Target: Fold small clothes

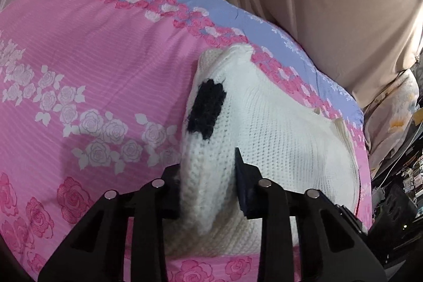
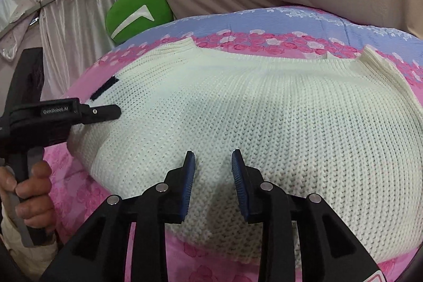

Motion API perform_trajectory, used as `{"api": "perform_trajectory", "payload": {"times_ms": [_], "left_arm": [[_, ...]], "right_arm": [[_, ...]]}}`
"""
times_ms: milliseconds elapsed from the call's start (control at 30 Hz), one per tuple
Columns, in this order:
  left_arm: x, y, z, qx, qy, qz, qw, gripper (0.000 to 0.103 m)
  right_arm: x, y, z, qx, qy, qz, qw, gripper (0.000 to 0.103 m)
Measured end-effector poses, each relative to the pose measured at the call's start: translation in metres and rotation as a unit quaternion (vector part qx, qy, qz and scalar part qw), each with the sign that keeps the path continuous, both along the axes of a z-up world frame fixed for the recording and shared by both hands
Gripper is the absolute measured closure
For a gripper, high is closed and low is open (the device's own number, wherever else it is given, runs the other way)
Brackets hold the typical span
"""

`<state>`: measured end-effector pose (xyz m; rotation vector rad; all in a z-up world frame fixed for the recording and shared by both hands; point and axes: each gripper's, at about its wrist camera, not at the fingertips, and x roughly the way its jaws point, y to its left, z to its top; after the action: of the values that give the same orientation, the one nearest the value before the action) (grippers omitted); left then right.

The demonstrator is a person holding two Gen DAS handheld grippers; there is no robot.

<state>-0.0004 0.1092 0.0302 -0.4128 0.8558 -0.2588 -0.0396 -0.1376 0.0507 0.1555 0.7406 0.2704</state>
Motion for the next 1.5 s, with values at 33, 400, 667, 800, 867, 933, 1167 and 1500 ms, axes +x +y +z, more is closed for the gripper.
{"api": "perform_trajectory", "payload": {"times_ms": [33, 400, 667, 800, 867, 933, 1167, 1500], "left_arm": [[-0.005, -0.003, 0.01, 0.002, -0.015, -0.003, 0.9999, 0.083], [-0.043, -0.176, 0.085, 0.055, -0.147, -0.169, 0.9729, 0.091], [-0.036, -0.296, 0.0, 0.111, -0.052, -0.272, 0.9543, 0.093], [-0.06, -0.265, 0.028, 0.091, -0.097, -0.258, 0.9569, 0.08], [-0.071, -0.24, 0.048, 0.081, -0.125, -0.242, 0.9588, 0.039], [-0.081, -0.211, 0.062, 0.08, -0.151, -0.211, 0.9625, 0.03], [-0.085, -0.158, 0.032, 0.136, -0.102, -0.15, 0.974, 0.026], [-0.086, -0.158, -0.002, 0.14, -0.061, -0.161, 0.9751, 0.026]], "right_arm": [[-0.003, -0.003, 0.001, 0.007, -0.002, 0.0, 1.0, 0.071], [-0.07, -0.085, 0.008, 0.046, -0.027, -0.079, 0.995, 0.068], [-0.125, -0.169, -0.007, 0.066, -0.005, -0.187, 0.98, 0.065], [-0.132, -0.187, 0.002, 0.081, -0.019, -0.191, 0.978, 0.064], [-0.126, -0.188, 0.015, 0.091, -0.038, -0.176, 0.98, 0.054], [-0.114, -0.185, 0.028, 0.108, -0.055, -0.154, 0.981, 0.039], [-0.038, -0.158, 0.019, 0.203, 0.009, -0.061, 0.977, 0.025], [-0.01, -0.14, 0.025, 0.224, -0.009, -0.003, 0.975, 0.083]]}}
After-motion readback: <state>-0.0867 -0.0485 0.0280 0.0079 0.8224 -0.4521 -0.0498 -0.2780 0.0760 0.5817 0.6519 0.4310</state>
